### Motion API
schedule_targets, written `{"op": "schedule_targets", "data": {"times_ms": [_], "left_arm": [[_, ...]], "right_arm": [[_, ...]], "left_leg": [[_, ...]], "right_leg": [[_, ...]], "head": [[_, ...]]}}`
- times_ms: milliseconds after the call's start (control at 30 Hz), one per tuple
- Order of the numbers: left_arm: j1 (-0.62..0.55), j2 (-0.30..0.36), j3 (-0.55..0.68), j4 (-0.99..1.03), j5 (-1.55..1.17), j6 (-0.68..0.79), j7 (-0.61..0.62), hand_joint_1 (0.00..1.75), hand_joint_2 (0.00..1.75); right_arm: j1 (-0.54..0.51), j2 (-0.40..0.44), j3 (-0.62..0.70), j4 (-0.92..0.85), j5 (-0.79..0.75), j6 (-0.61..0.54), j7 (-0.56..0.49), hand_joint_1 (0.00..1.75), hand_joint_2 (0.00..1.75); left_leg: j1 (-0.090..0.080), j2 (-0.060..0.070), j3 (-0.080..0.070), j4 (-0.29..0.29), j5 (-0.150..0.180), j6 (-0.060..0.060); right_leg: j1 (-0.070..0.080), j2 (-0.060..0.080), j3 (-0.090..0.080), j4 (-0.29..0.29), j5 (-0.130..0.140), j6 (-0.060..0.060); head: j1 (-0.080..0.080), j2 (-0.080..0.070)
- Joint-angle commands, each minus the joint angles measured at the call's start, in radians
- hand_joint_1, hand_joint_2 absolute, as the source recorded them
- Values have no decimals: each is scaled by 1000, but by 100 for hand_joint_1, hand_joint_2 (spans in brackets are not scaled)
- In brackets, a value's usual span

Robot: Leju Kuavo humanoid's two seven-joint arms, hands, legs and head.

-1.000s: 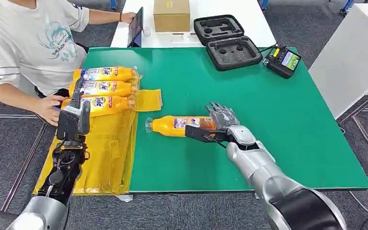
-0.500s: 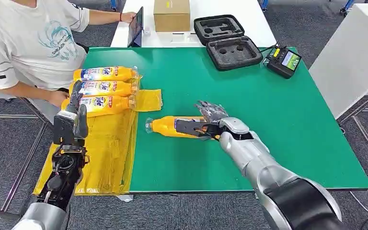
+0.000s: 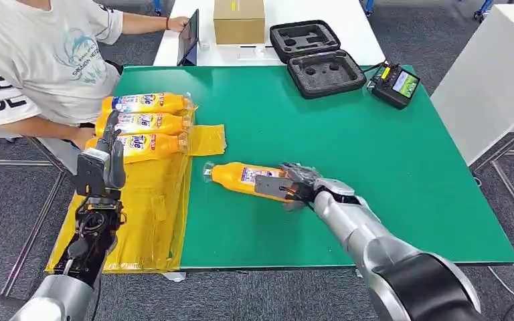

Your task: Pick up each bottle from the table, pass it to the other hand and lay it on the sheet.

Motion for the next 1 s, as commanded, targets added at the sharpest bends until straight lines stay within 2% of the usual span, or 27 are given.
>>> {"op": "schedule_targets", "data": {"times_ms": [33, 233, 333, 433, 500, 533, 600, 633, 767, 800, 833, 900, 1000], "left_arm": [[-51, -15, 1, 87, 6, -1, 5, 0, 0], [-51, -15, 1, 87, 6, -1, 5, 0, 0], [-54, -19, 6, 99, 18, -10, 5, 0, 0], [-45, -21, 8, 101, 31, -27, 5, 0, 0], [-37, -24, 19, 138, 86, -99, 5, 0, 0], [-29, -22, 17, 143, 101, -122, 5, 0, 175], [13, -18, 24, 121, 201, -240, 45, 0, 175], [32, -15, 24, 107, 231, -262, 56, 0, 175], [78, -8, 44, 59, 342, -349, 106, 0, 175], [83, -6, 44, 52, 342, -346, 107, 0, 175], [92, -8, 55, 37, 363, -354, 116, 0, 175], [99, -8, 59, 20, 369, -352, 121, 0, 175], [107, -11, 71, 0, 381, -350, 118, 0, 175]], "right_arm": [[5, -15, -46, 68, -5, 1, 0, 173, 175], [5, -15, -46, 68, -5, 1, 0, 173, 175], [14, -18, -32, 52, 10, -37, -35, 175, 175], [11, -4, -45, 30, -9, -86, -126, 175, 175], [8, 20, -101, -12, -91, -130, -279, 175, 175], [6, 28, -124, -26, -129, -128, -332, 175, 175], [34, 54, -187, -121, -272, -135, -509, 175, 175], [56, 62, -180, -182, -323, -152, -534, 175, 175], [213, 54, -69, -559, -556, -218, -534, 175, 175], [235, 46, -45, -597, -574, -239, -534, 175, 175], [304, 32, -15, -727, -652, -261, -534, 175, 175], [370, 10, 29, -849, -702, -306, -534, 175, 175], [400, 3, 55, -907, -695, -367, -534, 175, 175]], "left_leg": [[1, -5, 6, 0, -2, -1], [0, -2, 3, -1, -1, -1], [1, -4, 5, -1, -1, -1], [1, -3, 5, -1, -2, -1], [0, -2, 3, 0, -1, -1], [0, 0, 2, -1, -1, -1], [-1, 1, 3, -1, -1, -1], [0, 1, 5, -1, -2, -1], [0, 4, 4, -2, -2, -1], [0, 1, 2, -1, -1, -1], [1, -1, 5, -2, -3, -1], [1, -2, 1, -1, -1, 0], [1, -3, 2, 0, -3, -1]], "right_leg": [[1, -3, 7, -1, -2, 0], [0, -1, 4, -1, -1, 0], [1, -2, 6, -1, -2, -1], [0, -1, 6, -1, -2, -1], [0, 0, 4, -1, -1, 0], [0, 1, 2, 0, -1, 0], [-1, 2, 3, 0, -1, 0], [0, 3, 5, 0, -2, -1], [0, 5, 3, -1, -1, -1], [0, 2, 3, -1, -1, 0], [1, 1, 6, -2, -3, -1], [0, -1, 2, -1, -2, 0], [1, -1, 4, 0, -3, -1]], "head": [[0, 0], [0, 0], [0, 0], [0, 0], [0, 0], [0, 0], [0, 0], [1, 0], [-1, 0], [0, 0], [0, 0], [0, 0], [0, 0]]}}
